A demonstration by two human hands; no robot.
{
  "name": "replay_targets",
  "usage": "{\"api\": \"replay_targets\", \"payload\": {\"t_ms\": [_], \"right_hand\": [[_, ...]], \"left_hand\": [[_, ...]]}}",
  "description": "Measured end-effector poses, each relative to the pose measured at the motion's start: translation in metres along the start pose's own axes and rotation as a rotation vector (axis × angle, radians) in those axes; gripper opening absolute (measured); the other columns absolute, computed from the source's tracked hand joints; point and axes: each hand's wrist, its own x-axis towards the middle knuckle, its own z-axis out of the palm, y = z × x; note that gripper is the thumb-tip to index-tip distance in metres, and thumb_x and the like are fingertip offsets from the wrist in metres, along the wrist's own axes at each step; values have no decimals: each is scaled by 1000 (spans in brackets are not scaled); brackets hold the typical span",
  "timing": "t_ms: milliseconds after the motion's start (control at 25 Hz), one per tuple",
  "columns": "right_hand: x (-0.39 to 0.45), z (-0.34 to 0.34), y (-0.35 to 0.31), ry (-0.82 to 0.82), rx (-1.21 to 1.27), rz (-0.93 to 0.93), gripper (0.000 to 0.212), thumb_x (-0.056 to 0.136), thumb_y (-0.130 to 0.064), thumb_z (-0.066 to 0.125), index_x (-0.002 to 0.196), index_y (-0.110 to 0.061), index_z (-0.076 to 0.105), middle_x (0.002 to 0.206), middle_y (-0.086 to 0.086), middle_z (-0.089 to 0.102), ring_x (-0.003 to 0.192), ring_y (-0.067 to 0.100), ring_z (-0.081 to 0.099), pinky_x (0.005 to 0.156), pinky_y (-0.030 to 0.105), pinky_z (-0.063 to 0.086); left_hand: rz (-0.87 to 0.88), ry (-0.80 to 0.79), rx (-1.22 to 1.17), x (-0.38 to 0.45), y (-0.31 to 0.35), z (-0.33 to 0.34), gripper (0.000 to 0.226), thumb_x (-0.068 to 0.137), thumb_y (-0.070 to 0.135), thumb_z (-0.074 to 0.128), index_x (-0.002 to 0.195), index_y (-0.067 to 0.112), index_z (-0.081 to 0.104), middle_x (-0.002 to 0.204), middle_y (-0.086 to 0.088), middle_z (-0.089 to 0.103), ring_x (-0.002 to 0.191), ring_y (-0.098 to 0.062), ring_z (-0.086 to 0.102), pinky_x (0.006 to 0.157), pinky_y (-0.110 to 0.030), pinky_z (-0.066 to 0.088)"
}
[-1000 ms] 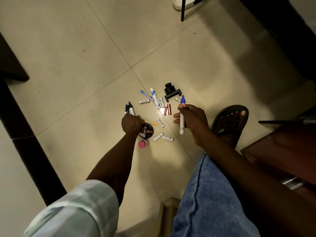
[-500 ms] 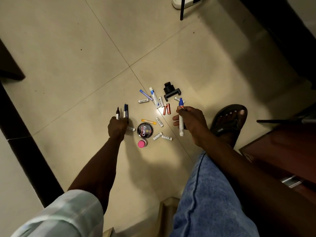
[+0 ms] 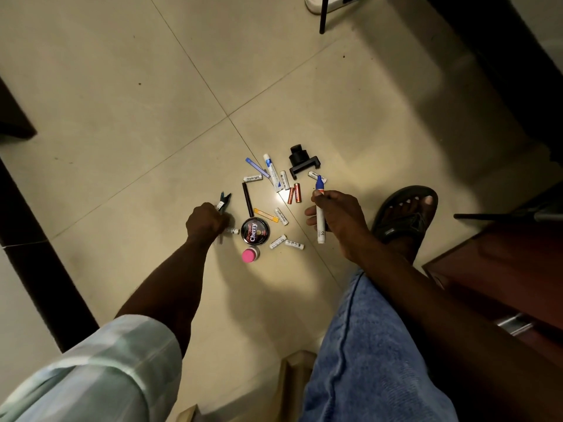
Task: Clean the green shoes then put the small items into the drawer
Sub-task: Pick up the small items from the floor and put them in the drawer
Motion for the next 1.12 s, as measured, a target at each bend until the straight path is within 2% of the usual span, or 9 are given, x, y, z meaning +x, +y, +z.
{"api": "replay_targets", "payload": {"t_ms": [120, 240, 320, 480, 680, 760, 880, 1000, 1120], "right_hand": [[0, 0, 0, 10, 1, 6, 16, 99, -25, 54, 100, -12, 63, 77, 6, 68, 62, 18, 64, 65, 30, 54], [1, 2, -1, 2, -5, 7, 15, 99, -24, 54, 99, -12, 63, 77, 6, 68, 62, 18, 63, 65, 30, 54], [1, 2, 0, 1, -5, -2, 15, 99, -25, 54, 98, -13, 63, 78, 7, 68, 62, 18, 64, 66, 30, 54], [-1, -3, 2, 21, -22, -33, 14, 99, -26, 55, 95, -16, 64, 78, 6, 70, 60, 18, 64, 65, 30, 53], [-16, -16, -4, 80, -3, -113, 16, 99, -27, 55, 94, -16, 65, 82, 5, 72, 60, 17, 67, 66, 36, 56], [-31, -28, -10, 131, 31, -153, 16, 99, -28, 54, 89, -20, 63, 82, 4, 72, 61, 19, 68, 68, 40, 57], [-68, -51, -22, 224, 145, -205, 19, 99, -27, 54, 95, -11, 63, 82, 7, 72, 61, 20, 69, 65, 39, 57], [-112, -75, -35, 294, 312, -213, 27, 99, -27, 56, 108, -2, 61, 78, 10, 70, 57, 18, 68, 58, 29, 57], [-175, -104, -46, 326, 458, -289, 22, 97, -29, 59, 101, -8, 62, 73, 11, 68, 53, 16, 64, 57, 27, 54]], "left_hand": [[-142, 151, -334, -1, 15, -1, 30, 88, 28, 52, 105, 4, 59, 106, -19, 64, 97, -37, 61, 77, -33, 44], [-159, 86, -736, -1, 34, 4, 22, 90, 17, 47, 104, 4, 57, 91, -16, 67, 70, -24, 64, 56, -27, 51], [-133, -5, -740, -1, 46, 9, 22, 89, 20, 52, 102, 4, 61, 88, -13, 68, 67, -21, 63, 52, -23, 48], [-162, -94, -555, 0, 59, 23, 28, 76, 32, 77, 77, 10, 59, 88, -11, 67, 76, -27, 65, 70, -36, 55], [-219, 78, -542, -15, 71, 9, 31, 84, 22, 59, 105, -1, 65, 105, -18, 67, 96, -36, 65, 81, -40, 54], [-215, 99, -690, -33, 76, -2, 27, 83, 24, 58, 93, 1, 66, 90, -15, 68, 87, -35, 66, 73, -39, 53], [-130, -13, -934, -81, 87, -26, 27, 87, 20, 61, 64, 10, 52, 61, -6, 54, 57, -24, 53, 57, -32, 42], [-44, -146, -1176, -144, 112, -60, 22, 89, 10, 59, 70, 10, 48, 51, -3, 43, 40, -16, 38, 45, -23, 33], [150, -379, -1272, -223, 158, -115, 14, 94, 5, 50, 81, 6, 54, 44, 2, 48, 35, -11, 40, 37, -17, 30]]}}
